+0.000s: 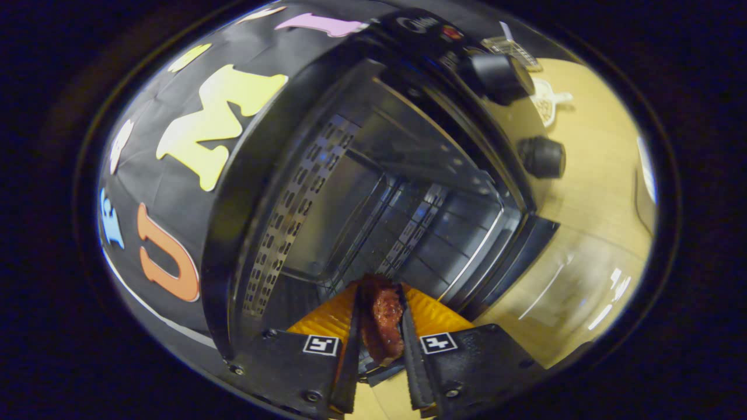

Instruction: Open the toaster oven, put the food inside, and close the toaster oven door.

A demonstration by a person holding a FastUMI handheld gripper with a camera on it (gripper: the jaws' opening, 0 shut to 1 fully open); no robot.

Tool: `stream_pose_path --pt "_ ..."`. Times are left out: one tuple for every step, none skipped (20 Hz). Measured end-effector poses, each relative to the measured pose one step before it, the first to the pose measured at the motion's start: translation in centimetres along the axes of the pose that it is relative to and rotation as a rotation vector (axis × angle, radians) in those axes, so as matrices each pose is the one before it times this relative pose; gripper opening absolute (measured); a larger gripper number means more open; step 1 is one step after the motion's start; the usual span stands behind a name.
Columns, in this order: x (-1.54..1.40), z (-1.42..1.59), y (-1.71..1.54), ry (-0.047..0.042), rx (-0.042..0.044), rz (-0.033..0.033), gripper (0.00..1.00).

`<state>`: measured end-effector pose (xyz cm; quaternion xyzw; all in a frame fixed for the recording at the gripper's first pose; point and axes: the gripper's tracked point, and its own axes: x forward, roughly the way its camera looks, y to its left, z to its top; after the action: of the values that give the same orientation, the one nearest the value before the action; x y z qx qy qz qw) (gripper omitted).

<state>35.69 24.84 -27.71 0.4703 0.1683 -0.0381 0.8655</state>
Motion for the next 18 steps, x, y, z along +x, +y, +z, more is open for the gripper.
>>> stream_pose_path --pt "0.104 0.547 0.035 -0.01078 -0.04135 -0.00482 0.48" --pt "0.020 0.323 -0.198 -0.00840 -0.04599 -0.00973 0.58" --pt "0.139 0.205 -0.315 -0.00474 -0.05773 -0.02171 0.74" --pt "-0.320 0.252 -0.300 -0.00358 -0.05367 -0.01796 0.79" --pt "0.177 0.297 -0.054 -0.00411 -0.04587 -0.00266 0.86" --pt "-0.476 0.194 0.018 -0.00152 -0.03840 -0.00106 0.89" --pt "-0.240 0.099 -0.046 -0.00105 -0.03670 -0.00391 0.92" --pt "-0.271 -0.029 -0.060 0.00586 -0.02315 -0.00185 0.92" --pt "-0.396 -0.097 -0.107 0.01346 -0.01362 0.00353 0.93" --pt "-0.301 -0.069 -0.017 0.01329 -0.00743 0.00619 0.93" --pt "-0.418 -0.107 -0.148 0.01243 -0.00593 -0.00086 0.93" --pt "-0.489 0.079 -0.240 0.00935 -0.01641 -0.00053 0.93" --pt "-0.605 0.112 -0.195 0.00309 -0.02640 -0.00288 0.93" --pt "-0.765 0.052 -0.169 0.00243 -0.02227 -0.00282 0.93" --pt "-0.732 0.079 -0.002 0.00561 -0.02209 0.00578 0.93" --pt "-0.862 -0.131 -0.119 0.00926 -0.02760 -0.00174 0.93" --pt "-0.898 -0.021 -0.211 0.00660 -0.02450 -0.00243 0.93" --pt "-0.852 0.113 -0.021 0.00772 -0.02591 0.00418 0.93"
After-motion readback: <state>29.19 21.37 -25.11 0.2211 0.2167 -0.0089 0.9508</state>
